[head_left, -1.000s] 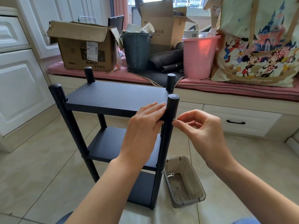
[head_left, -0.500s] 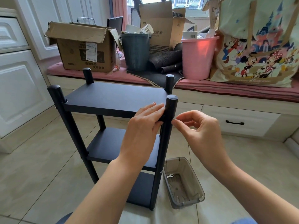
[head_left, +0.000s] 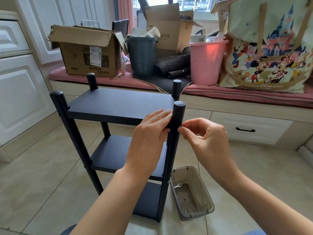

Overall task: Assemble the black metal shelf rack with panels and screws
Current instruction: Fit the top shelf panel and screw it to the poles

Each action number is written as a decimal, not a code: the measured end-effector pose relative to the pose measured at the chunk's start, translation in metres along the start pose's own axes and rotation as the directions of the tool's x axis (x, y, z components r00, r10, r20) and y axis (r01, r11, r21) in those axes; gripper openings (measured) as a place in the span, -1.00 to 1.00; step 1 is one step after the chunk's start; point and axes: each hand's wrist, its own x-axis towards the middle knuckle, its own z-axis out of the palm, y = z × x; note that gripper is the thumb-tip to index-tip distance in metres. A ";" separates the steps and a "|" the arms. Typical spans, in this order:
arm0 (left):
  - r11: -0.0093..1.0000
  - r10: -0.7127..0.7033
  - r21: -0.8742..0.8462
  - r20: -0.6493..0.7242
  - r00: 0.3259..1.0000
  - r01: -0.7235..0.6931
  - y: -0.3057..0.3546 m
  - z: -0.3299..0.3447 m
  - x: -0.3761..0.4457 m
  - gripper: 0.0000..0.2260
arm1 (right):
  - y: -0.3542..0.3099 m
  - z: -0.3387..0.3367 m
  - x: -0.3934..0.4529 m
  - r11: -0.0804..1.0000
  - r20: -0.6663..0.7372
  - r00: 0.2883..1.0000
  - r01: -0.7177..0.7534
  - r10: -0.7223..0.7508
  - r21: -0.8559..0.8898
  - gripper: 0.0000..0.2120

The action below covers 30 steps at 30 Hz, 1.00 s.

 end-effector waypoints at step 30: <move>0.024 -0.637 -0.739 0.508 0.580 0.673 0.017 0.016 0.000 -0.72 | 0.003 0.002 0.001 0.992 0.017 0.997 -0.071 0.070 0.105 -0.95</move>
